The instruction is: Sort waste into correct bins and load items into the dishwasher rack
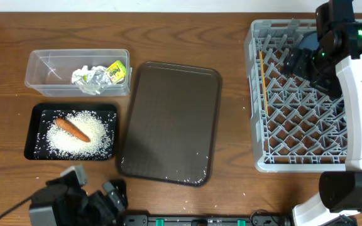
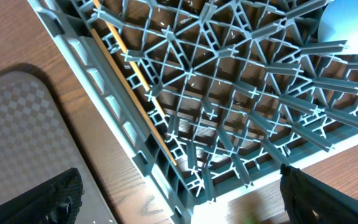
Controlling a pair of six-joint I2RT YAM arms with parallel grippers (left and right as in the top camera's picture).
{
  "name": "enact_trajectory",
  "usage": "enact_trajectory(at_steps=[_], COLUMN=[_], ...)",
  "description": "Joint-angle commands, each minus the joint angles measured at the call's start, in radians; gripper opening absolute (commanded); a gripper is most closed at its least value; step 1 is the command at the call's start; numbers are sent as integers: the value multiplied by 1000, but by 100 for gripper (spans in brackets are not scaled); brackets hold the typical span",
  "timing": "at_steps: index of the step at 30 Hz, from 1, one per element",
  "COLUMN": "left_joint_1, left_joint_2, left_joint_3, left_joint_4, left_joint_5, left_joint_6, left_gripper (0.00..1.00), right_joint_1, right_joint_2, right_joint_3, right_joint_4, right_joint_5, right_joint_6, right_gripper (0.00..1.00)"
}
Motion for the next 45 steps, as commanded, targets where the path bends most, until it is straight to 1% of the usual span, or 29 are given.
enact_trajectory(at_steps=[1,13,15,17,20,24,27,29,32,36,38,40,43,45], left_joint_1=[2,-6,-19,-44,-85,-137,-147,-147,-147,-146,-143,-143,-138,-127], left_joint_2=[-9,-16,-31,-61,-134,-249,-315,-365,-404,-402,-402,-402,-402,-402], left_joint_3=[-5,-11,-31,-69,-161,-340,-478,-606,-740,-875,-919,-949,-971,-982], left_joint_4=[-27,-40,-9,73,251,551,743,898,1054,1270,1350,1391,1393,1392], left_joint_5=[12,13,12,13,13,13,7,-35,-67,-67,-80,-121,-208,-240], left_joint_6=[-5,-5,-3,21,60,150,209,213,212,213,213,213,213,213], left_gripper=[95,96,96,96,96,96,96,97,97,97,97,97,97,97], right_joint_1=[7,6,6,6,6,6,6,6,7,6,6,6,6,6], right_joint_2=[3,3,3,3,3,3,3,3,3,3,3,3,3,3], right_joint_3=[-3,-3,-3,-3,-3,-3,-3,-3,-3,-3,-3,-3,-3,-3], right_joint_4=[0,0,0,0,0,0,0,0,0,-1,0,0,0,-1], right_joint_5=[14,14,14,14,14,14,14,14,14,14,14,14,14,14], right_joint_6=[0,0,0,0,0,0,0,0,0,0,0,0,0,0], right_gripper=[99,99,99,99,99,99,99,99,99,99,99,99,99,99])
